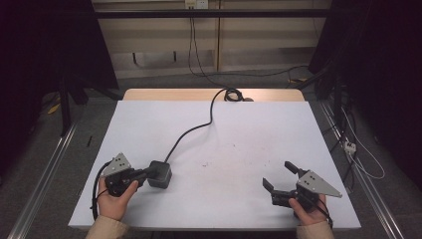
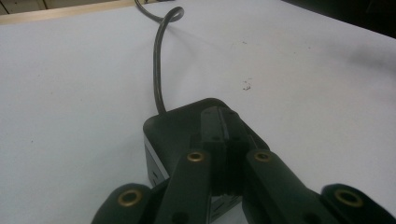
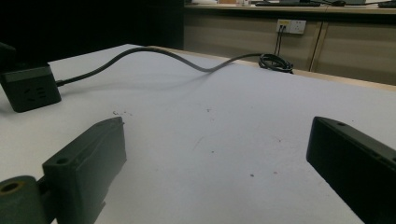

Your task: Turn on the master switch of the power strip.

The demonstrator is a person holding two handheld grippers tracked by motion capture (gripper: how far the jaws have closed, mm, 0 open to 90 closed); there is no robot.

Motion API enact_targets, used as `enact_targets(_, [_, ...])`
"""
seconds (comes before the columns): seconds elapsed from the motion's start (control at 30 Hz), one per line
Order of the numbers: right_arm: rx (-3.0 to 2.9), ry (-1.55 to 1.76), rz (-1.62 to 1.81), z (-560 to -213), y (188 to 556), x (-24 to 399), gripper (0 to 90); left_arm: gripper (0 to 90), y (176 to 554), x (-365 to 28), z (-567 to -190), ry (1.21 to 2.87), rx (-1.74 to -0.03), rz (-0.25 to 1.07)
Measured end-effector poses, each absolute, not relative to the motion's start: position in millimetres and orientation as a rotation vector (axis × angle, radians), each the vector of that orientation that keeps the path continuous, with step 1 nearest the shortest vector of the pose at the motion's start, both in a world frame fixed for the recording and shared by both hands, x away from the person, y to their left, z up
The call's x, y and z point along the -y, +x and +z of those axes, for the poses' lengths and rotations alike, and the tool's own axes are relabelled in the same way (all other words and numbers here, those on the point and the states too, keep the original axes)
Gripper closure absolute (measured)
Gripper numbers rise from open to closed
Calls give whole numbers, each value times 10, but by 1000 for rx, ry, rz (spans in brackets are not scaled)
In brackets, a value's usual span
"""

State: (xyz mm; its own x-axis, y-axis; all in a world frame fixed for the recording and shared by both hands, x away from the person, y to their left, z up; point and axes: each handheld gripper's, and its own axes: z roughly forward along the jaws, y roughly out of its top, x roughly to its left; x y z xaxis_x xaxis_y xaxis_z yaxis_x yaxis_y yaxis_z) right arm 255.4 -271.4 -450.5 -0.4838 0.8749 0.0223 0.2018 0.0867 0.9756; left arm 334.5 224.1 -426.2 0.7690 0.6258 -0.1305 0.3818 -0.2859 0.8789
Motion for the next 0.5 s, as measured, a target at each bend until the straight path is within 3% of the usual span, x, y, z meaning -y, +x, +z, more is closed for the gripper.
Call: enact_targets(0.5, [-1765,1064,1434,-4505,2555,2714,45,900,3334,-2236,-4266,1921,-764,302])
